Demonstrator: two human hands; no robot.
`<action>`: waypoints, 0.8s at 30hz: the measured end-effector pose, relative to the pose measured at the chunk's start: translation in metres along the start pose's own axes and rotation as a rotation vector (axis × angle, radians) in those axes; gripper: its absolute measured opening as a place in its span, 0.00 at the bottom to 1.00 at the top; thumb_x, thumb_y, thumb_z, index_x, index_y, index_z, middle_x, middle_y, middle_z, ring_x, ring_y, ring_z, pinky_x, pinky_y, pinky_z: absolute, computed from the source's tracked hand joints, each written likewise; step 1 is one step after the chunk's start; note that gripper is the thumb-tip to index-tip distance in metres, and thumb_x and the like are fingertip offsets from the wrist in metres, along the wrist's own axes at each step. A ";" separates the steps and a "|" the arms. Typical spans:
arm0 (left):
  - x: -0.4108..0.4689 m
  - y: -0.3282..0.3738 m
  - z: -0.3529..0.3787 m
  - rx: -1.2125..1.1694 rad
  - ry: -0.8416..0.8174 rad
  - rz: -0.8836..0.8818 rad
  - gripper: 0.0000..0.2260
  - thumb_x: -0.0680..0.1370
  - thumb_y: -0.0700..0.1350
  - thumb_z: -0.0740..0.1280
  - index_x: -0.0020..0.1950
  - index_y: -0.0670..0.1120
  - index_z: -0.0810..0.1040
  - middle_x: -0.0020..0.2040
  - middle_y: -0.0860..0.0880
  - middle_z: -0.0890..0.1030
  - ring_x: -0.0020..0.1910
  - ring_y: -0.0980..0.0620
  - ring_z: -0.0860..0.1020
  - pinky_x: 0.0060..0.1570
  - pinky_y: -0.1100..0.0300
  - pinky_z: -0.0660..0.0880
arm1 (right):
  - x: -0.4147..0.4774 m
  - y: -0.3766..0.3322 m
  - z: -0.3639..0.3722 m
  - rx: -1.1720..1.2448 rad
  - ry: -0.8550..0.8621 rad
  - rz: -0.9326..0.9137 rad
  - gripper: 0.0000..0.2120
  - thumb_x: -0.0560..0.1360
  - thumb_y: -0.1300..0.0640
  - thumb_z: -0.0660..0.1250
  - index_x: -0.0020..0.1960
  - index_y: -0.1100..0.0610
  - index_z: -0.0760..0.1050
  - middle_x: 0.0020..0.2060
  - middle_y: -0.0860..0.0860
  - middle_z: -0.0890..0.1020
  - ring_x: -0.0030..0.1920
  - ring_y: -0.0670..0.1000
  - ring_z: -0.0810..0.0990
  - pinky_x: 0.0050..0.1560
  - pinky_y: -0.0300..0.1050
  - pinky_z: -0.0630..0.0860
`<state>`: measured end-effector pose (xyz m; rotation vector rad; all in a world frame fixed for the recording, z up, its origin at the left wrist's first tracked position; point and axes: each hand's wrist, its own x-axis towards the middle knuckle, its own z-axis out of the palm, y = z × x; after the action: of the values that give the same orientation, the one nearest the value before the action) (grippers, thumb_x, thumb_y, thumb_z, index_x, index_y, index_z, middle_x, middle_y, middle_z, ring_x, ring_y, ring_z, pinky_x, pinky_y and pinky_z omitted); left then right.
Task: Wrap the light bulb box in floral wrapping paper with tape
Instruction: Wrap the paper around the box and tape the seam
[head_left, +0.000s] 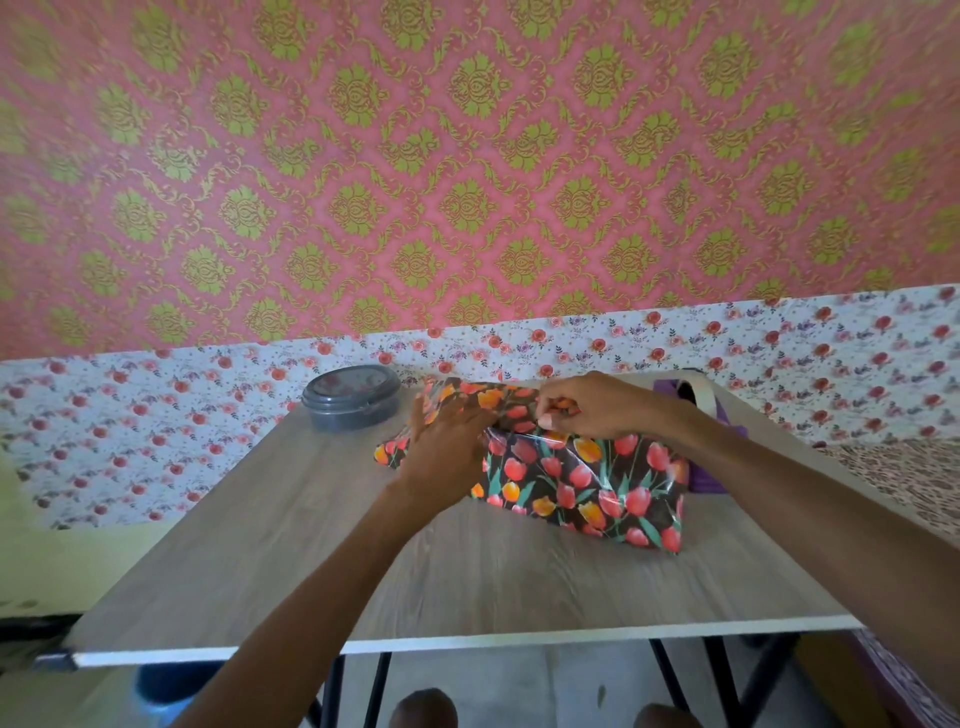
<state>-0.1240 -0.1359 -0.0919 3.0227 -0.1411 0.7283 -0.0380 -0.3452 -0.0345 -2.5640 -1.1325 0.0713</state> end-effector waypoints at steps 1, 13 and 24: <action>0.002 -0.001 0.000 0.005 0.003 -0.008 0.18 0.82 0.47 0.60 0.72 0.57 0.69 0.75 0.56 0.66 0.78 0.52 0.56 0.73 0.33 0.40 | 0.003 0.002 0.000 0.022 0.008 0.016 0.09 0.81 0.50 0.63 0.57 0.53 0.78 0.56 0.48 0.80 0.56 0.51 0.78 0.57 0.46 0.74; 0.035 0.006 -0.002 -0.262 -0.123 -0.224 0.13 0.81 0.48 0.56 0.41 0.45 0.76 0.50 0.44 0.78 0.50 0.43 0.78 0.56 0.48 0.75 | 0.035 0.010 -0.005 0.154 0.039 0.450 0.42 0.63 0.34 0.76 0.66 0.60 0.74 0.65 0.50 0.75 0.64 0.54 0.74 0.55 0.42 0.70; 0.073 -0.015 -0.019 -0.369 -0.445 -0.245 0.15 0.83 0.48 0.61 0.69 0.51 0.76 0.65 0.44 0.79 0.50 0.50 0.77 0.50 0.62 0.71 | 0.010 -0.028 0.021 0.564 -0.041 0.280 0.09 0.74 0.66 0.72 0.52 0.60 0.75 0.43 0.56 0.84 0.39 0.51 0.83 0.40 0.43 0.80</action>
<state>-0.0666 -0.1255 -0.0419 2.7207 0.0782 0.0004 -0.0548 -0.3140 -0.0440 -2.1893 -0.6351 0.4441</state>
